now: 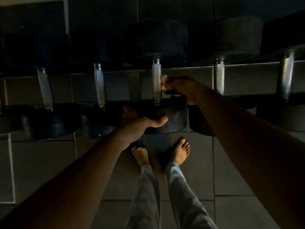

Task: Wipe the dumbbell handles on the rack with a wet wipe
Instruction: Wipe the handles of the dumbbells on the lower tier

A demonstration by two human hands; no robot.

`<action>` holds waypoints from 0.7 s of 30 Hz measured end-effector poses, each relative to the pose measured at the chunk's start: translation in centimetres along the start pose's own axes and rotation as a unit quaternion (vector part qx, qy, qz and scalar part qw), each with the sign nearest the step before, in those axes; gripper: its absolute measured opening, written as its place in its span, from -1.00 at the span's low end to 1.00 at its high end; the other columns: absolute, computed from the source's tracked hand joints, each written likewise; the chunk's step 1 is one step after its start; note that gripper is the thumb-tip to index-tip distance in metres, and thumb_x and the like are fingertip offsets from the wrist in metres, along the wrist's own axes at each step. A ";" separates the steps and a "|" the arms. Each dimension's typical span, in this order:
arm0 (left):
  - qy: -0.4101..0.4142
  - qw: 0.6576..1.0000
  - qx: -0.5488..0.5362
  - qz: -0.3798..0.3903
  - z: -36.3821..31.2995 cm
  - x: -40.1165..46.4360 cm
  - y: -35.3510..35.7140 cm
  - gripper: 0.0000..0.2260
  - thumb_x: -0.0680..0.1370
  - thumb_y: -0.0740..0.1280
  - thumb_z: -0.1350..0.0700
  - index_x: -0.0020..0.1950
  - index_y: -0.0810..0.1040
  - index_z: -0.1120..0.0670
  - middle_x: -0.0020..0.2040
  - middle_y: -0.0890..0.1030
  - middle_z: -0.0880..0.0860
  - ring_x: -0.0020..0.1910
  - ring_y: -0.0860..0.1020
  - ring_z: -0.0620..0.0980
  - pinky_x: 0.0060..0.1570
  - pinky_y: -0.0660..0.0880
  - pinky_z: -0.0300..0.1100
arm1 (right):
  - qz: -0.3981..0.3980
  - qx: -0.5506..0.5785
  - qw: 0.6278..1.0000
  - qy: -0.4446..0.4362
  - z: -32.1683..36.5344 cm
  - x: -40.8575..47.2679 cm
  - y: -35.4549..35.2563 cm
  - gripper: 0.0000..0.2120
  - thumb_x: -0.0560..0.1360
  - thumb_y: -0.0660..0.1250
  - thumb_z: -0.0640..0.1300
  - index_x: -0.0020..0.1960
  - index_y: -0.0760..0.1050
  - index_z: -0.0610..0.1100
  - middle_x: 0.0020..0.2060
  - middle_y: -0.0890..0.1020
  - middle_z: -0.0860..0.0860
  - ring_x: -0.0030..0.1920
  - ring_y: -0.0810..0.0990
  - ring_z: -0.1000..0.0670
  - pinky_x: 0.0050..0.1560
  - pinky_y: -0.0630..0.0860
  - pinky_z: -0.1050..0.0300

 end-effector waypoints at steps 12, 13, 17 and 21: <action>-0.003 1.000 -0.013 0.000 0.0 0.0 0.0 0.21 0.25 0.73 -0.19 0.69 0.06 0.00 0.59 0.29 0.00 0.59 0.27 0.08 0.40 0.28 -0.10 | -0.006 -0.244 0.966 -0.080 0.5 -1.9 0.3 -0.75 0.53 0.49 0.05 0.06 0.70 -0.12 -0.01 0.70 -0.04 0.04 0.64 0.02 0.13 0.56 0.07; -0.003 1.000 -0.009 0.002 0.0 0.1 0.0 0.24 0.23 0.73 -0.22 0.69 0.05 0.00 0.59 0.29 0.00 0.59 0.26 0.09 0.45 0.29 -0.07 | -0.007 -0.272 0.958 -0.092 1.0 -2.2 0.3 -0.75 0.54 0.47 0.06 0.05 0.70 -0.12 -0.03 0.70 -0.04 -0.02 0.63 0.07 0.04 0.56 0.16; -0.002 1.000 0.000 0.014 0.2 0.2 0.2 0.38 0.06 0.69 -0.39 0.69 0.03 -0.07 0.59 0.27 -0.01 0.60 0.24 0.10 0.59 0.26 0.12 | -0.024 -0.371 0.910 -0.184 5.3 -4.3 0.6 -0.79 0.59 0.43 -0.06 0.15 0.67 -0.16 -0.08 0.68 0.00 -0.22 0.54 0.23 -0.21 0.46 0.46; -0.005 1.000 0.005 0.003 0.4 0.3 0.2 0.40 0.03 0.68 -0.40 0.70 0.03 -0.05 0.62 0.25 -0.01 0.62 0.23 0.10 0.59 0.26 0.12 | -0.143 -0.398 0.855 -0.300 10.6 -6.2 0.6 -0.77 0.60 0.41 0.05 0.23 0.66 0.06 0.05 0.73 0.05 -0.17 0.61 0.14 0.10 0.59 0.11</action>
Point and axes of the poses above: each hand's wrist, its own x-axis towards the middle knuckle, its own y-axis out of the palm, z = x × y, the point moved 10 cm from there along x, towards the middle knuckle
